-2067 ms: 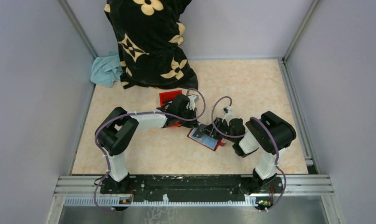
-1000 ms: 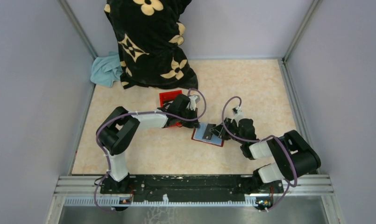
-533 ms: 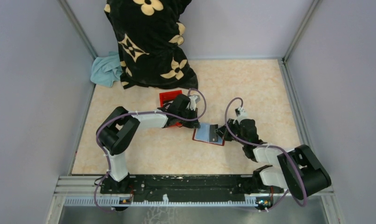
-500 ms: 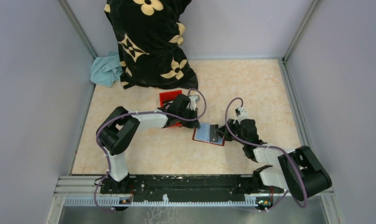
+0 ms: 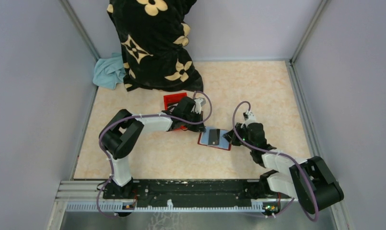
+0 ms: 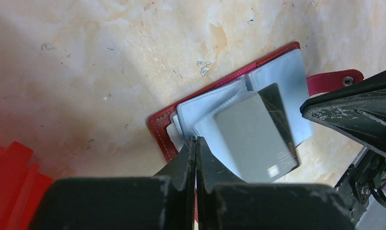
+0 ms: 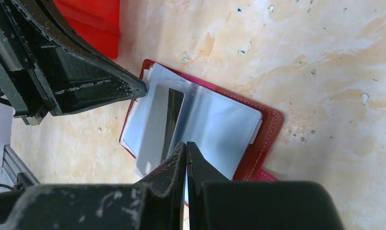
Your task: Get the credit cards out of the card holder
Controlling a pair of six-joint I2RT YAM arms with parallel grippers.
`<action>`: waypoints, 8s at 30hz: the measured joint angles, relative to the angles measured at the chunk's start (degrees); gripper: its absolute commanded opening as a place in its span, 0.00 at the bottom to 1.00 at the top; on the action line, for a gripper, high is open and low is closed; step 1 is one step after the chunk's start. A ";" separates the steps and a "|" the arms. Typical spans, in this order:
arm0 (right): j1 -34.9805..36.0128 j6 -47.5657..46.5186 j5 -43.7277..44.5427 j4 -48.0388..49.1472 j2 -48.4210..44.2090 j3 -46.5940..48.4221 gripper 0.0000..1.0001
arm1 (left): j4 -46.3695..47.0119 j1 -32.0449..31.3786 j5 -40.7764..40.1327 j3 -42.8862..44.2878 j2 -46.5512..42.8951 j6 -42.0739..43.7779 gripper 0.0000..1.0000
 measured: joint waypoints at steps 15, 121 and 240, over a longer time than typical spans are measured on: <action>-0.33 1.64 -2.38 6.01 5.84 0.00 0.35 | -0.07 0.00 0.87 0.24 0.24 -0.11 0.00; -3.34 6.91 -11.67 -2.58 -23.82 3.67 0.00 | 36.35 0.00 27.76 -18.51 -12.37 -1.49 0.45; -0.15 13.00 -18.97 6.62 -21.88 0.83 0.00 | 68.04 3.02 35.26 -26.93 -11.15 -19.71 0.00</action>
